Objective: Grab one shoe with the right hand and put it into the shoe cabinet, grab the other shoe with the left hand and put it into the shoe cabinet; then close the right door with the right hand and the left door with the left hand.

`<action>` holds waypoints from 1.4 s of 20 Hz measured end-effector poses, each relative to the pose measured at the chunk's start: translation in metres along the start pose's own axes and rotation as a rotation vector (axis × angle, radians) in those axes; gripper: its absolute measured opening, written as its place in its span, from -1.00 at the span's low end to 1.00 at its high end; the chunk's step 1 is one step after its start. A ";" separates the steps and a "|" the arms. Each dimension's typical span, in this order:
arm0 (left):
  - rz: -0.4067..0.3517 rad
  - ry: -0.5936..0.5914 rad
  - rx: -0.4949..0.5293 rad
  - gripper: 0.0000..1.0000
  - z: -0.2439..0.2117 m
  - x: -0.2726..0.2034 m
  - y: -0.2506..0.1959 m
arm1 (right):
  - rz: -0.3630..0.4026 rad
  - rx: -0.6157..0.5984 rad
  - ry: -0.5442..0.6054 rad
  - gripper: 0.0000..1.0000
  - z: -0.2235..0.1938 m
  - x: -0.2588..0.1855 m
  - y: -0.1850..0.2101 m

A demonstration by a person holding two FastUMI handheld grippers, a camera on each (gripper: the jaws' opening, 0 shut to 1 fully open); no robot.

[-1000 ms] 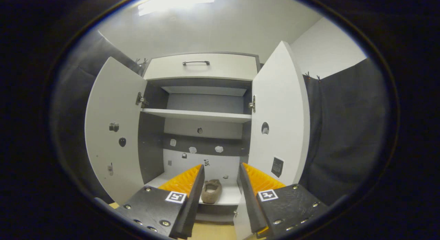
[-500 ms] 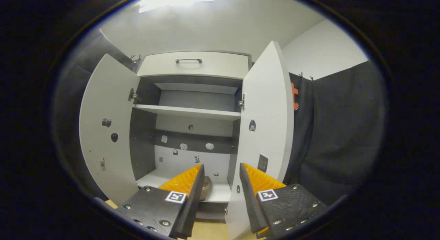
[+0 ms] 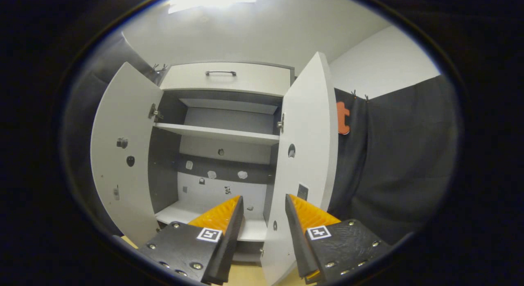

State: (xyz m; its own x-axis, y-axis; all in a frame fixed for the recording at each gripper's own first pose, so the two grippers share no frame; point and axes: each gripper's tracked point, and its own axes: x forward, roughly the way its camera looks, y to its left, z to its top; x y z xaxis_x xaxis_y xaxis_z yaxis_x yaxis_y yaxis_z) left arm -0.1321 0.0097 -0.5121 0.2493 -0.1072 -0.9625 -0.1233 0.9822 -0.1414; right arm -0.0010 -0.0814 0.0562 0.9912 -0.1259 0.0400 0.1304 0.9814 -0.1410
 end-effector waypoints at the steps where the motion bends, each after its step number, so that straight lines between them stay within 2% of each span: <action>1: -0.010 -0.017 0.006 -0.99 0.004 0.000 0.000 | -0.002 0.000 0.003 0.22 -0.001 0.000 -0.001; 2: -0.012 -0.034 0.017 -0.99 0.009 -0.003 0.000 | -0.003 0.003 0.004 0.15 -0.002 -0.001 -0.002; 4: -0.020 -0.074 0.035 -0.99 0.026 -0.015 -0.004 | -0.004 0.012 0.005 0.15 -0.002 -0.001 -0.002; 5: -0.028 -0.096 0.039 -0.99 0.031 -0.022 -0.005 | -0.006 0.015 0.004 0.22 -0.003 -0.002 -0.004; 9: -0.068 -0.206 0.041 -0.98 0.068 -0.055 -0.010 | -0.015 0.029 -0.005 0.22 -0.001 -0.001 -0.007; 21: -0.203 -0.535 0.028 -0.99 0.222 -0.179 -0.071 | -0.030 0.068 -0.033 0.22 0.007 -0.004 -0.012; 28: -0.219 -0.664 0.030 -0.95 0.318 -0.210 -0.091 | -0.051 0.088 -0.058 0.22 0.015 -0.011 -0.020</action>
State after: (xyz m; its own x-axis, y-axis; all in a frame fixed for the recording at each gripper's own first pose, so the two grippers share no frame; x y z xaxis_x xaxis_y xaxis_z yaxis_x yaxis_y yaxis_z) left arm 0.1323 -0.0078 -0.2233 0.8008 -0.1955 -0.5661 0.0206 0.9537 -0.3001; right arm -0.0154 -0.0973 0.0738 0.9801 -0.1696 0.1027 0.1754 0.9833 -0.0496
